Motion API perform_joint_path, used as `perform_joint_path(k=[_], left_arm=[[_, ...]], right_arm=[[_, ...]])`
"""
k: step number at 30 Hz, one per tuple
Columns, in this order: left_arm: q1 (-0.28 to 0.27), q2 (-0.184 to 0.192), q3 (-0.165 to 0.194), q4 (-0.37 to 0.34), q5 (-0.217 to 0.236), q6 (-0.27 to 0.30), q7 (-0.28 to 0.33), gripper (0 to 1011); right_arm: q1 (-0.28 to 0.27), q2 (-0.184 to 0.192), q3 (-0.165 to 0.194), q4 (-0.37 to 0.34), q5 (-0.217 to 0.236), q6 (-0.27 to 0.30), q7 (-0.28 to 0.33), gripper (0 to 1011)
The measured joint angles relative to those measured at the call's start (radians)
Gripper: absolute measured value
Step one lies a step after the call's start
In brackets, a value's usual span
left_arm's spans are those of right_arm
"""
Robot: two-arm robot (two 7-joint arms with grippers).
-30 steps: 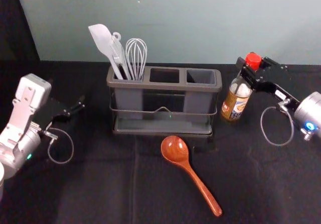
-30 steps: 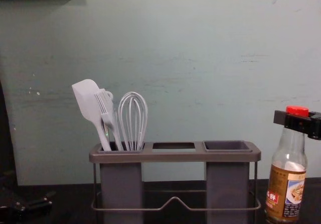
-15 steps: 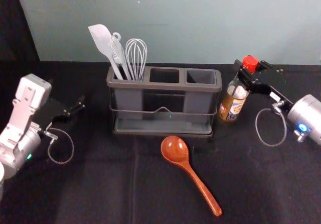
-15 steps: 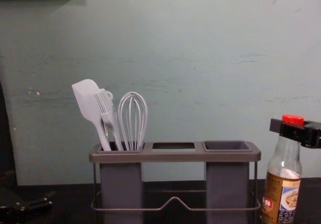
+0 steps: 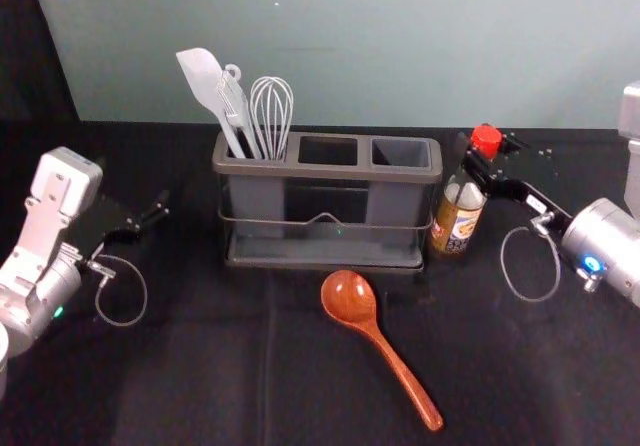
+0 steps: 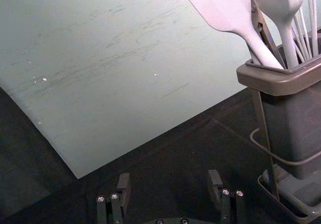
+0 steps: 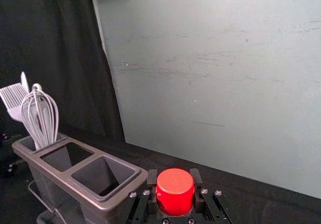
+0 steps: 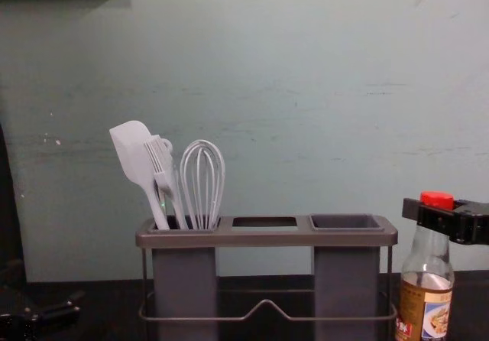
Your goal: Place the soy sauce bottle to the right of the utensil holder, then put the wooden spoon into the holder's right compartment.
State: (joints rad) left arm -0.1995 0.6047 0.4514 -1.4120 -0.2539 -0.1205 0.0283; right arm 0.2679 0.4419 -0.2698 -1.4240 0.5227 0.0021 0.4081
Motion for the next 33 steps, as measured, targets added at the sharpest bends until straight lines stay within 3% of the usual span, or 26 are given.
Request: perform_joint_path(k=[9, 20, 29, 33], left_arm=[[0.0, 0.0, 0.0, 0.0, 0.0, 0.0, 0.0, 1005], [0.0, 0.0, 0.0, 0.0, 0.0, 0.0, 0.0, 1005], [0.0, 0.0, 0.0, 0.0, 0.0, 0.0, 0.0, 1005], [0.0, 0.0, 0.0, 0.0, 0.0, 0.0, 0.0, 1005]], right_arm=[[-0.001, -0.004, 0.001, 0.005, -0.012, -0.001, 0.001, 414], [-0.004, -0.001, 0.025, -0.032, 0.005, 0.006, 0.004, 738], [-0.036, 0.033, 0.053, -0.123, 0.03, 0.036, 0.0, 1002], [-0.059, 0.053, 0.059, -0.168, 0.037, 0.054, -0.006, 1003]])
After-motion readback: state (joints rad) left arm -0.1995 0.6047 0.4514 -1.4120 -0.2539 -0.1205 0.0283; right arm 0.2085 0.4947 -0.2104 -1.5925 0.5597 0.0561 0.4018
